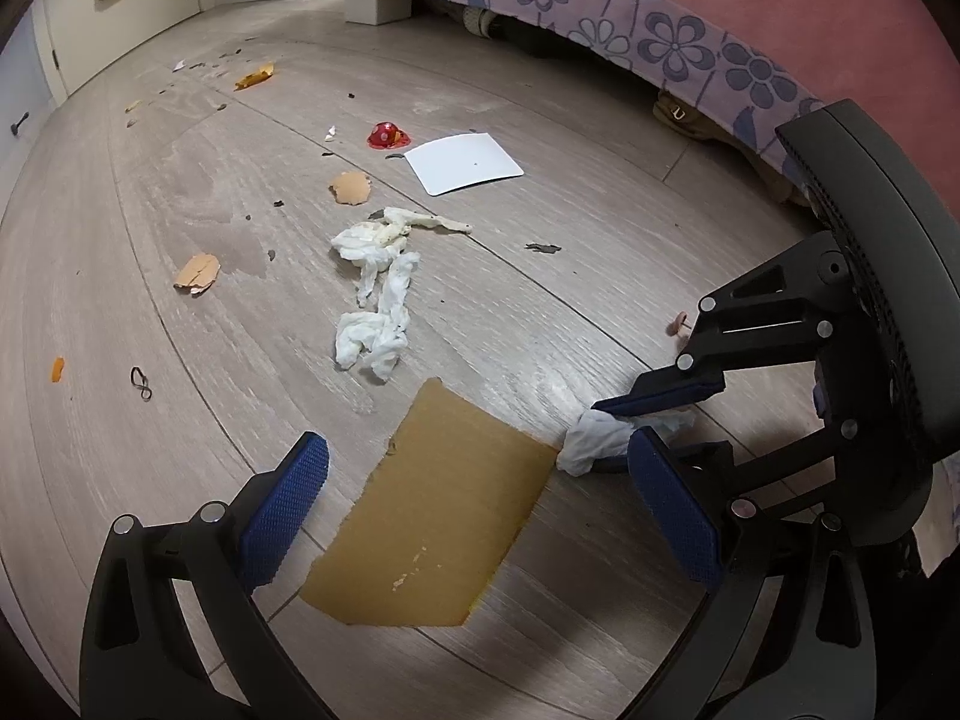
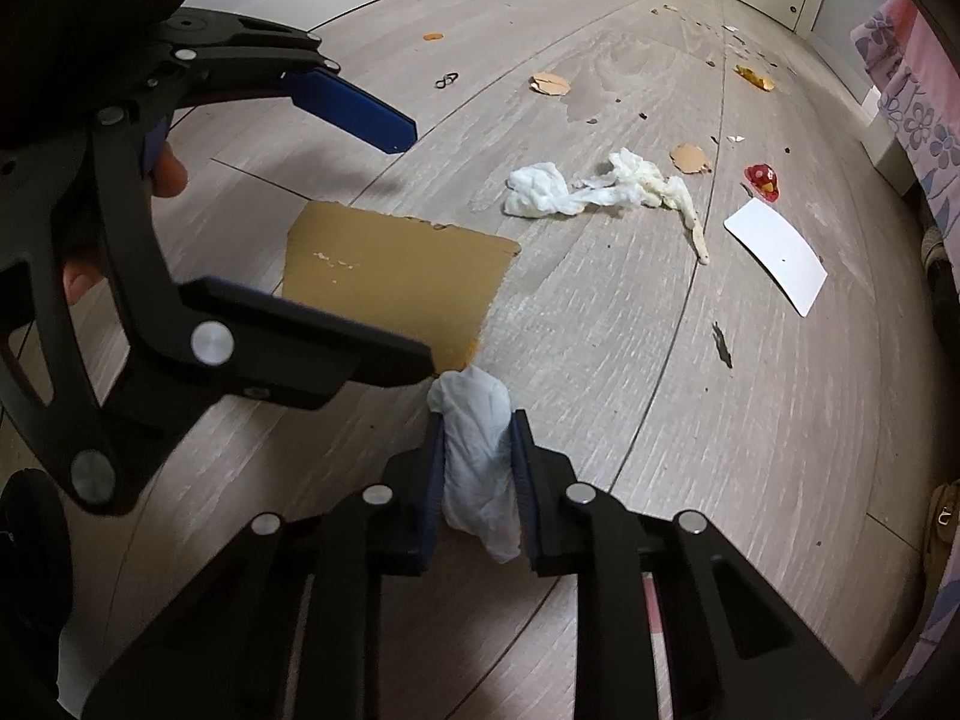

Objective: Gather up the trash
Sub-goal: 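Close the right tool on the crumpled white tissue, then lift the white tissue off the floor with the right tool, then close the left tool on the long white tissue strand while the right tool holds its tissue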

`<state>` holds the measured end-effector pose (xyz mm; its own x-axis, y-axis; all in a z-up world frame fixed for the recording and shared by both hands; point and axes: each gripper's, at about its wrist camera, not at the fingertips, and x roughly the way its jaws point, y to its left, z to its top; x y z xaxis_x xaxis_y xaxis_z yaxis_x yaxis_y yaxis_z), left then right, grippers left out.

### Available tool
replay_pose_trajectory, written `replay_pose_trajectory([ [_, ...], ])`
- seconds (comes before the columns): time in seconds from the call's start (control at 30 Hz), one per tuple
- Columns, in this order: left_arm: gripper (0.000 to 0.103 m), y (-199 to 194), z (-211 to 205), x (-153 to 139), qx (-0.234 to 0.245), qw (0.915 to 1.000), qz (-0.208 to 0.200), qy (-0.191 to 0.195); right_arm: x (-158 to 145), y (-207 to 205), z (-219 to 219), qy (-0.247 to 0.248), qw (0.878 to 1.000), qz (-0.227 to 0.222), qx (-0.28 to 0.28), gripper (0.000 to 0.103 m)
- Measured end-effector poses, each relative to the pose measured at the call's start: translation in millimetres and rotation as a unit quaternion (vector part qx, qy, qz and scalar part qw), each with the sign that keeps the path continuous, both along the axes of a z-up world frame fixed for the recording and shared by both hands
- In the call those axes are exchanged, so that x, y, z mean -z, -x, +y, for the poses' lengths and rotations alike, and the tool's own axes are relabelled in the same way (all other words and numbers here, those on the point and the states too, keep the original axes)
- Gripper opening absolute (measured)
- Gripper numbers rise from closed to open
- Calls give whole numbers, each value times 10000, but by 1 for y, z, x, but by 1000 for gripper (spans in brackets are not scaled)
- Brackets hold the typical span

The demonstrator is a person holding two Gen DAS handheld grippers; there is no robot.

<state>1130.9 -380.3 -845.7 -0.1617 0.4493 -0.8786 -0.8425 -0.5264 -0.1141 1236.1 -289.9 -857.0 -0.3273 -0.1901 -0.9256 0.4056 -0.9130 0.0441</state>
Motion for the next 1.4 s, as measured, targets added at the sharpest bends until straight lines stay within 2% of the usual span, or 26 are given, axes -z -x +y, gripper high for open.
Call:
replay_pose_trajectory([
  [0.37,97,3,1,0,-52,10000,21,-34,-6,3,0,115,9999,71,59,17],
  [0.73,97,19,16,-4,-98,9997,179,-125,-12,0,12,41,9991,111,415,17],
  [0.9,97,28,22,-6,-157,9996,203,-144,-13,14,21,61,9979,201,615,17],
  [1.1,97,42,25,-5,-264,9993,207,-188,-15,31,27,-6,9977,339,587,17],
  [1.4,97,61,29,7,-578,9977,357,-11,-15,49,40,-70,9956,509,777,17],
])
